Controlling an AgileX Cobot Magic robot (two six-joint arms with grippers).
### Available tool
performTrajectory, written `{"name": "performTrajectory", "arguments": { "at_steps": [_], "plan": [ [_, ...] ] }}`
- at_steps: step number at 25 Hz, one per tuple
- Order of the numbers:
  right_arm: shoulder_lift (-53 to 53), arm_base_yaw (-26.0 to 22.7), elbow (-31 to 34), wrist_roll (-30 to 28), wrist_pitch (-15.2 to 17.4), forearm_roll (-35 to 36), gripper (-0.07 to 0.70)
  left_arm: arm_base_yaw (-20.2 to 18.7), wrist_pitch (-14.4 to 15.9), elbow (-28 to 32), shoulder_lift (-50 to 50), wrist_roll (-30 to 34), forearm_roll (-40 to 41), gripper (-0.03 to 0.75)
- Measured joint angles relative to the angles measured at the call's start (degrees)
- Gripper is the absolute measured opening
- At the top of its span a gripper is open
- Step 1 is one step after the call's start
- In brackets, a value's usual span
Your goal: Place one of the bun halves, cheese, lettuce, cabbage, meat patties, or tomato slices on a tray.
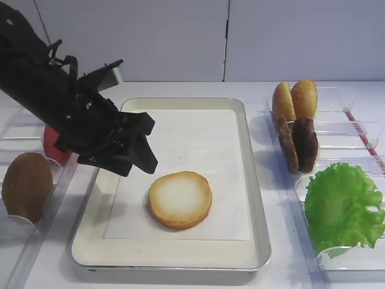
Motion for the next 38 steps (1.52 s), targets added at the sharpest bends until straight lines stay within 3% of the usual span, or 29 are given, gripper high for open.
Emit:
{"name": "performTrajectory", "arguments": {
  "at_steps": [7, 13, 18, 27, 38],
  "plan": [
    [0.0, 0.0, 0.0, 0.0, 0.0, 0.0, 0.544, 0.0, 1.63, 0.0, -9.47, -2.41, 7.37, 0.403],
    [0.0, 0.0, 0.0, 0.0, 0.0, 0.0, 0.544, 0.0, 4.1, 0.0, -19.58, -12.16, 24.89, 0.404],
    [0.0, 0.0, 0.0, 0.0, 0.0, 0.0, 0.544, 0.0, 6.15, 0.0, -28.32, -15.3, 36.6, 0.404],
    [0.0, 0.0, 0.0, 0.0, 0.0, 0.0, 0.544, 0.0, 8.16, 2.85, -42.67, -15.8, 40.73, 0.404],
    [0.0, 0.0, 0.0, 0.0, 0.0, 0.0, 0.544, 0.0, 6.93, 17.76, -66.4, -17.42, 41.79, 0.404]
  ]
}}
